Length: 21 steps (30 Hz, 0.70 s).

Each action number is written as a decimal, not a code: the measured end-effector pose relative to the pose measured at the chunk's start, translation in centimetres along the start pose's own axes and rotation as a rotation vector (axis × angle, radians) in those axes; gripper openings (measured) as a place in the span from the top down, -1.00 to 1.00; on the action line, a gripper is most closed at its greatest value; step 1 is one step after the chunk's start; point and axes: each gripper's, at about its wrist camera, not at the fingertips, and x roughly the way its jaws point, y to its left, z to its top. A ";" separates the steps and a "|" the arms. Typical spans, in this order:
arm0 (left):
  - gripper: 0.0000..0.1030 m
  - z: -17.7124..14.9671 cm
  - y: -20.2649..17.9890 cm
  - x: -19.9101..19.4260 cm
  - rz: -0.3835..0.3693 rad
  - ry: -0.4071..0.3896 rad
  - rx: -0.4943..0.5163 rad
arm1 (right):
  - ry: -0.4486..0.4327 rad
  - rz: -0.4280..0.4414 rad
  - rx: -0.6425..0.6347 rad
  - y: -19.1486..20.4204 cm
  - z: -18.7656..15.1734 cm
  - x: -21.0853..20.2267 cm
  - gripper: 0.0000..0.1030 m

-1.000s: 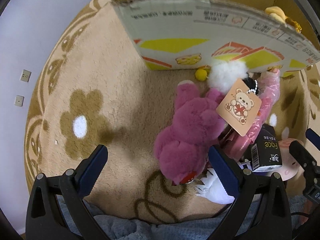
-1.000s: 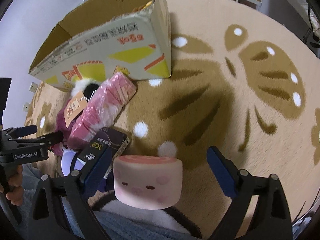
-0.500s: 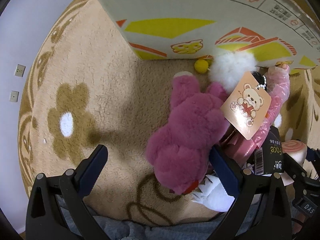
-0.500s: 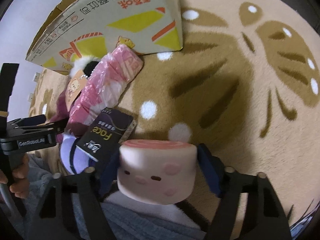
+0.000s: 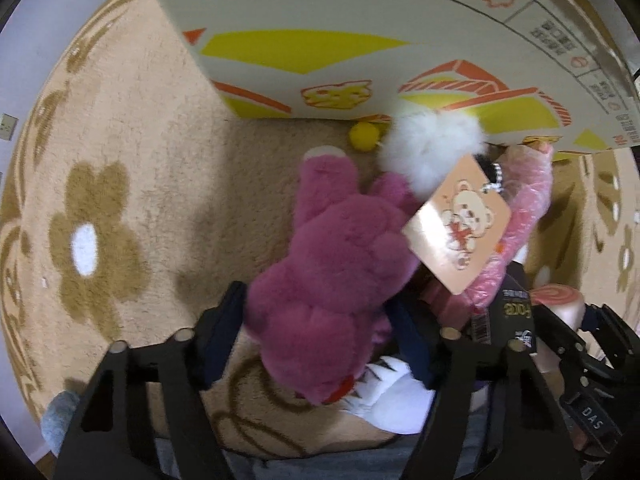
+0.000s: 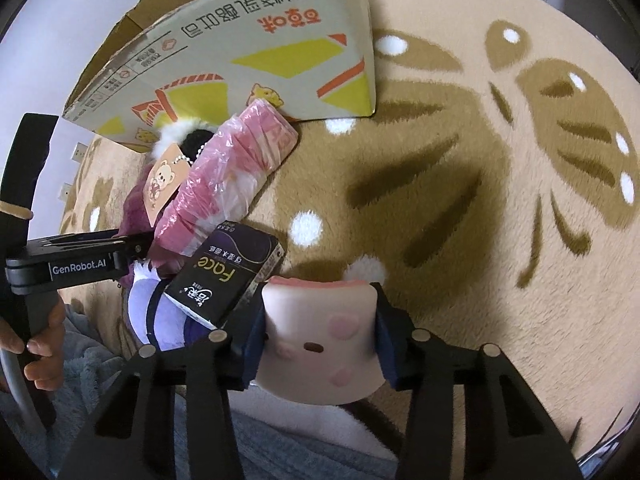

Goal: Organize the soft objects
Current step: 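Grasp the pink plush bear with the left tool while the right tool grasps the pillow plush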

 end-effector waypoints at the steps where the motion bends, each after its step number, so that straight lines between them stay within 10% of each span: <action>1: -0.26 0.0 -0.2 0.0 0.000 -0.003 0.001 | -0.004 -0.001 0.000 -0.1 0.0 -0.2 0.08; 21: -0.02 -2.9 0.9 -3.4 0.053 -0.125 0.007 | -0.176 -0.053 -0.061 2.3 1.1 -3.5 0.15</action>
